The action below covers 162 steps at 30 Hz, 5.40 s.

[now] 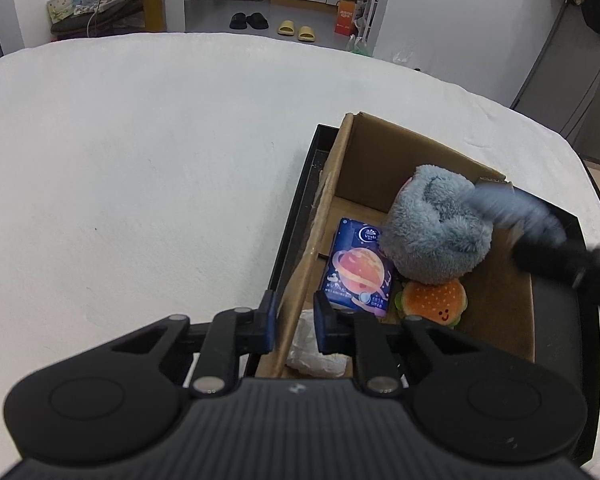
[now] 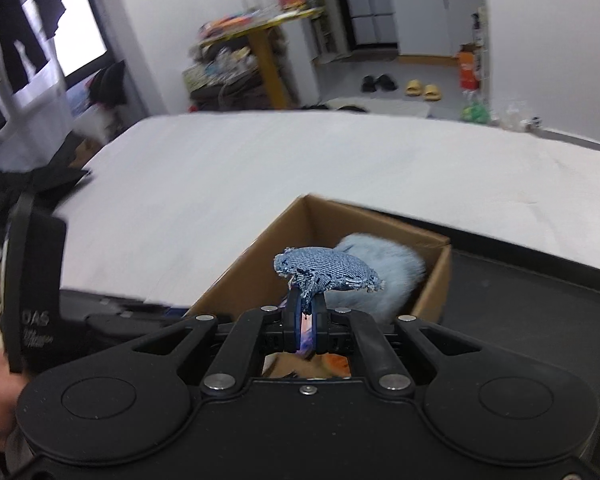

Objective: Organize soft objects

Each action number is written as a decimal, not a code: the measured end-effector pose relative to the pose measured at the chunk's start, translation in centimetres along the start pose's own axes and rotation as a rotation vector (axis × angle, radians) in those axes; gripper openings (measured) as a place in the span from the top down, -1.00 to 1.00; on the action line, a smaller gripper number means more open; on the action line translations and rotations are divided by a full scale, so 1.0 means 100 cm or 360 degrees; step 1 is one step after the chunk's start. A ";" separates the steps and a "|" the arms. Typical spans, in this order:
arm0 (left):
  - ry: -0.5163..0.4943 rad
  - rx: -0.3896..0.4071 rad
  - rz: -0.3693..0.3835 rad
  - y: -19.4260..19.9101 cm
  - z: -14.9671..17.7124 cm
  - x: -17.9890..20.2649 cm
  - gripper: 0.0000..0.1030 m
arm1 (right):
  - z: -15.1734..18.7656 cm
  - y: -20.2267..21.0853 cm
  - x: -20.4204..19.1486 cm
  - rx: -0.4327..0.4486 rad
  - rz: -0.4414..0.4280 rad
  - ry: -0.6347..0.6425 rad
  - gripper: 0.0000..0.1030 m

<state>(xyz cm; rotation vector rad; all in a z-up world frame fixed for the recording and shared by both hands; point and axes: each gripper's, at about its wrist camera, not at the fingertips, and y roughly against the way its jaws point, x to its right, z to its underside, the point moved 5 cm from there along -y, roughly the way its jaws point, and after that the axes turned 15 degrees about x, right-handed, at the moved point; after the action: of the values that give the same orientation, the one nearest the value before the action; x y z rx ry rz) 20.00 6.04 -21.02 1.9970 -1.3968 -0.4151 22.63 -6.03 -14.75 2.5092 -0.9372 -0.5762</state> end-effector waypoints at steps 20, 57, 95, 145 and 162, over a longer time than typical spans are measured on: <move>-0.0036 -0.0008 0.0028 0.016 -0.009 0.009 0.26 | -0.001 0.021 0.027 -0.0030 0.0137 -0.0195 0.12; -0.0251 0.0015 0.0191 0.143 -0.035 0.043 -0.70 | 0.017 0.173 0.033 0.0280 0.0703 -0.0556 -1.00; -0.0368 0.0166 0.0299 0.275 -0.029 0.045 -0.77 | 0.014 0.263 -0.028 0.0265 0.0605 -0.0491 -1.00; -0.0332 0.0264 0.0333 0.324 -0.012 0.027 -0.79 | 0.018 0.284 -0.070 0.0328 0.0536 -0.0461 -1.00; -0.0328 0.0244 0.0345 0.321 -0.010 0.027 -0.80 | 0.023 0.279 -0.065 0.0313 0.0579 -0.0441 -1.00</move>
<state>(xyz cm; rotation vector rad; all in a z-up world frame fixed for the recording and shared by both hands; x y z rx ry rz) -1.13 -2.98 1.54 1.9375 -1.8017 -0.4361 2.47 -21.51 -1.29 2.3706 -1.5804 -0.7525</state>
